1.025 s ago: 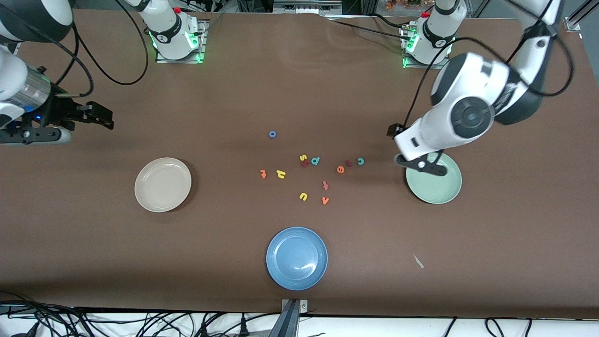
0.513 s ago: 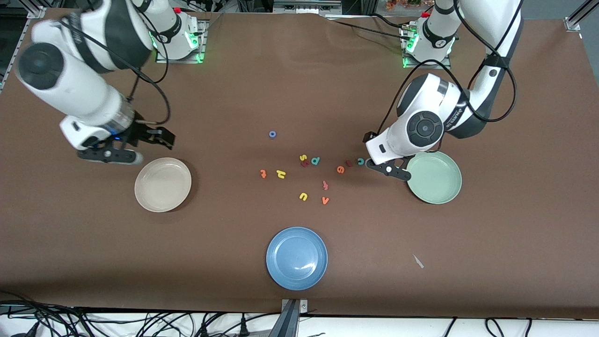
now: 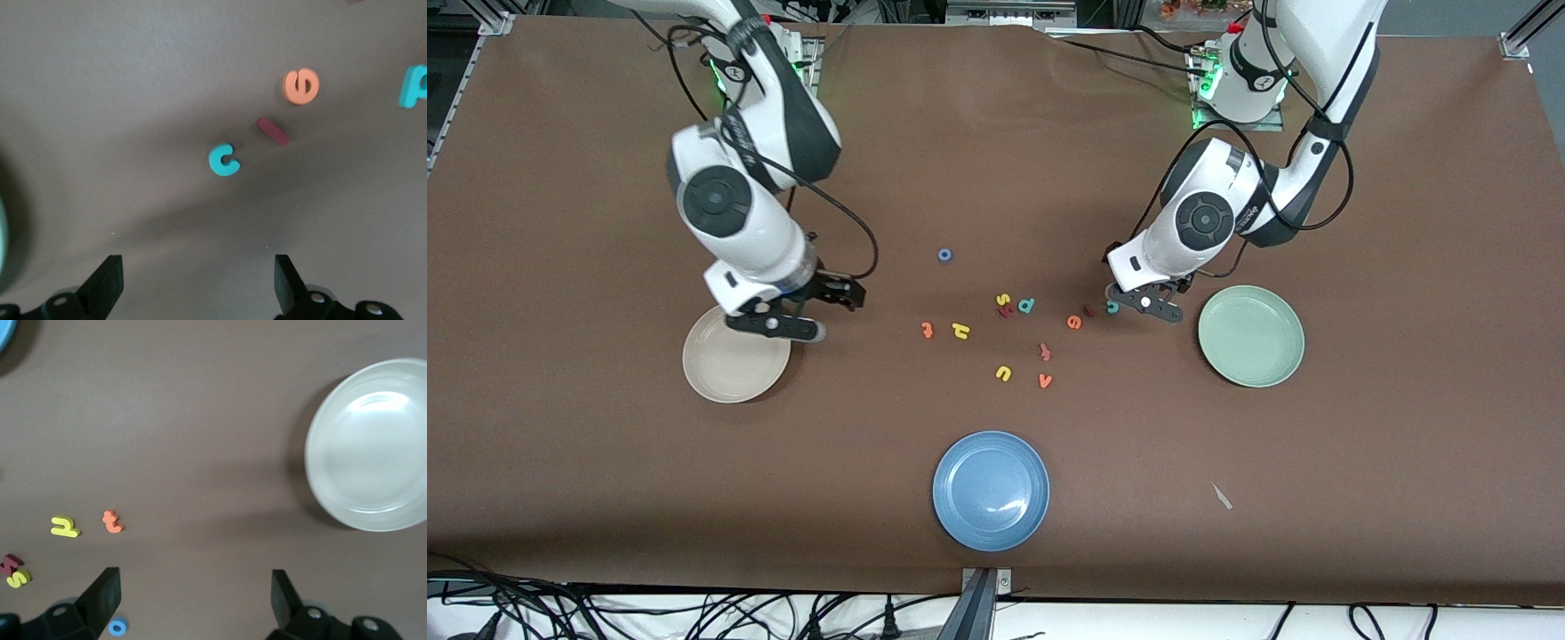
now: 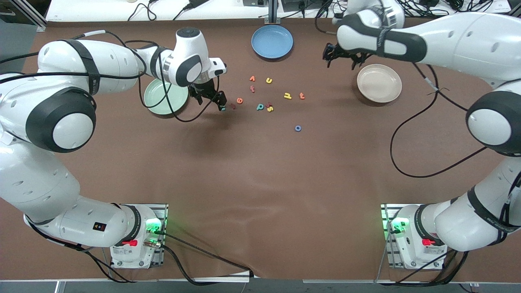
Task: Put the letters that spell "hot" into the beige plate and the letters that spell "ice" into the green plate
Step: 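Reach the left gripper to cyan c while the right gripper reaches orange t, then grasp the cyan c with the left gripper while the right gripper grasps orange t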
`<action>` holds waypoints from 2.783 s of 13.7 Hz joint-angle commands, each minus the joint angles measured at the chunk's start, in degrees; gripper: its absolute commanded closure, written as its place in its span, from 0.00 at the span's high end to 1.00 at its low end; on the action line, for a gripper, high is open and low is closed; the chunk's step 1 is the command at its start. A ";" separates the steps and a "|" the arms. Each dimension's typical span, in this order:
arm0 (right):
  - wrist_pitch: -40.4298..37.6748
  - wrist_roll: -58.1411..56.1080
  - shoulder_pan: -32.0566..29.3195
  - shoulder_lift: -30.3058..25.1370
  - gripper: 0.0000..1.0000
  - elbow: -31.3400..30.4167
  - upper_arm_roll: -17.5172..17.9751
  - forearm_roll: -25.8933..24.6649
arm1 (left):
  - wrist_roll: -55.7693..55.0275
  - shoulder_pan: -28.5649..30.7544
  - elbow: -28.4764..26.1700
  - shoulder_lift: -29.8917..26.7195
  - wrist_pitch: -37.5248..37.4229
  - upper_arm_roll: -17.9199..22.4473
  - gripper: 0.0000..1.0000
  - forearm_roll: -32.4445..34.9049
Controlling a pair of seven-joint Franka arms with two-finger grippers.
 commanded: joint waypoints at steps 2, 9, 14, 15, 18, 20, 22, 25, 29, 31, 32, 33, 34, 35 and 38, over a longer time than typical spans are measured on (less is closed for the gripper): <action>2.97 4.79 3.39 6.63 1.00 4.57 -0.53 0.31 | 0.06 -2.19 -4.01 -0.59 6.31 -0.56 0.95 -0.64; 6.21 4.88 5.85 13.75 1.00 9.15 -0.53 0.57 | -1.43 -3.79 -1.10 5.13 14.05 -0.56 0.91 10.94; 8.51 5.76 7.70 17.36 1.00 9.68 -0.53 3.38 | -0.99 -3.79 -1.10 6.63 16.52 -0.47 0.79 13.31; 8.77 5.76 7.79 17.98 1.00 9.86 -0.53 3.30 | -1.08 -3.44 -0.32 7.15 16.61 -0.56 0.74 16.20; 8.95 5.76 8.66 19.38 1.00 9.86 -0.53 2.77 | -1.26 -3.70 1.97 9.87 17.75 -0.56 0.74 19.31; 10.26 5.59 9.45 20.44 1.00 9.86 -0.53 2.59 | -1.00 -3.44 2.24 10.41 18.45 -0.47 0.70 20.96; 10.97 5.23 9.46 21.14 1.00 9.86 -0.53 2.33 | -1.17 -2.65 2.41 10.50 18.63 -0.47 0.70 24.83; 12.29 3.92 9.37 21.59 0.99 9.94 -0.62 1.63 | -1.26 -2.65 2.33 11.11 18.63 -0.47 0.69 25.28; 12.38 1.72 8.93 22.03 0.92 9.95 -0.71 1.71 | -1.70 -1.86 1.80 10.67 17.93 -0.56 0.40 25.28; 13.69 1.19 8.84 22.64 0.90 9.95 -0.80 1.71 | -1.87 -1.51 1.80 10.50 17.84 -0.56 0.21 25.02; 14.05 1.19 8.84 22.73 0.88 9.95 -0.80 1.80 | -1.87 -1.50 1.80 10.50 17.84 -0.65 0.15 25.02; 14.05 1.10 8.84 22.73 0.83 9.95 -0.80 1.72 | -1.87 -1.50 1.80 10.41 17.84 -0.65 0.11 24.93; 14.05 1.02 8.84 22.73 0.79 9.95 -0.80 1.80 | -1.79 -1.42 1.80 10.15 17.84 -0.56 0.11 24.93; 14.05 1.01 8.93 22.73 0.74 9.95 -0.80 1.72 | -1.70 -1.42 1.80 9.88 17.58 -0.65 0.10 24.93; 14.05 0.93 8.84 22.64 0.67 9.95 -0.80 1.80 | -1.26 -1.16 2.32 6.29 11.36 -0.65 0.10 24.67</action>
